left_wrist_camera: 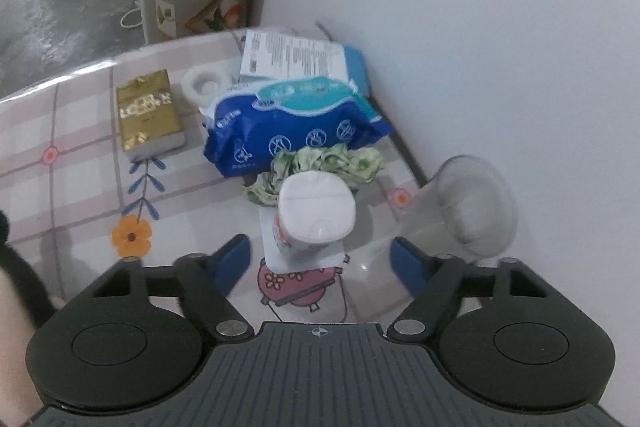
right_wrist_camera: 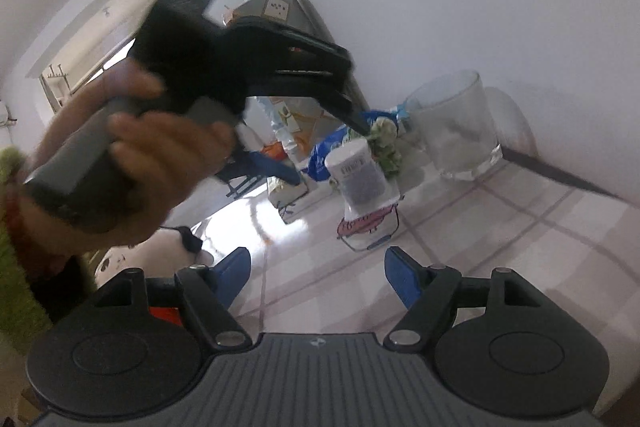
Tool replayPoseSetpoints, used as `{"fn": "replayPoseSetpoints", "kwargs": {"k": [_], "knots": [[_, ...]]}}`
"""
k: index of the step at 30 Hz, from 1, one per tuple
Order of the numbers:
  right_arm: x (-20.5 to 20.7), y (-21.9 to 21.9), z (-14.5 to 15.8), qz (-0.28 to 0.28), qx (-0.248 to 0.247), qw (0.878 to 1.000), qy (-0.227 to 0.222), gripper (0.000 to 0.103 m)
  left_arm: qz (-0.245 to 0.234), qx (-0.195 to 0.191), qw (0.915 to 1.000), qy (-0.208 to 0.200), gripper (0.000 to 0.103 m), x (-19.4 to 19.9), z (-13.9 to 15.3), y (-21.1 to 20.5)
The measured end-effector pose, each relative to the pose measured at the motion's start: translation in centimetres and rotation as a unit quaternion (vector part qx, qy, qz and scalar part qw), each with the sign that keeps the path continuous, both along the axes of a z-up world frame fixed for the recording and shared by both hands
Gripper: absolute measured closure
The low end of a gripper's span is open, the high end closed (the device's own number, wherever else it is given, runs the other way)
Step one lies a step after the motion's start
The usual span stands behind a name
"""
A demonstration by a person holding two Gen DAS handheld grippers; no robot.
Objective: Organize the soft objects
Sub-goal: 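Close the left gripper on the white yogurt cup, then lift the white cup with the left gripper toward the right gripper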
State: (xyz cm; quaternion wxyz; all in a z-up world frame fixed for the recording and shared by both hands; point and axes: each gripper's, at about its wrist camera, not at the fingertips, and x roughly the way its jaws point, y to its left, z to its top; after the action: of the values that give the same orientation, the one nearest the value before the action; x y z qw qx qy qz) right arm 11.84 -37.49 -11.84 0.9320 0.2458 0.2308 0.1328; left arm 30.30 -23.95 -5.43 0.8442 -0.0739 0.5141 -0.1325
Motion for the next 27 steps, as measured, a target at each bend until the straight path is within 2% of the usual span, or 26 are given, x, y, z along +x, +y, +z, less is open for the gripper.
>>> {"fn": "replayPoseSetpoints", "kwargs": {"k": [5,10,16,19,27], "knots": [[-0.1,-0.3,-0.3,0.000,0.004,1.000,-0.006,0.028,0.010,0.016,0.9996,0.023,0.052,1.3,-1.7,-0.9],[0.1,-0.7,-0.6,-0.004,0.014,1.000,0.002,0.028,0.025,0.014,0.9991,0.030,0.058,1.7,-2.0,-0.9],[0.2,-1.0,-0.8,-0.006,0.026,1.000,0.003,0.028,0.034,0.018,0.9988,0.031,0.058,1.7,-2.0,-1.2],[0.0,-1.2,-0.8,-0.007,0.032,0.999,0.005,0.028,0.040,0.022,0.9986,0.025,0.055,1.6,-1.7,-1.4],[0.2,-1.9,-1.2,-0.010,0.054,0.998,0.008,0.028,0.039,0.054,0.9978,-0.002,0.057,1.9,-1.6,-2.6]]}}
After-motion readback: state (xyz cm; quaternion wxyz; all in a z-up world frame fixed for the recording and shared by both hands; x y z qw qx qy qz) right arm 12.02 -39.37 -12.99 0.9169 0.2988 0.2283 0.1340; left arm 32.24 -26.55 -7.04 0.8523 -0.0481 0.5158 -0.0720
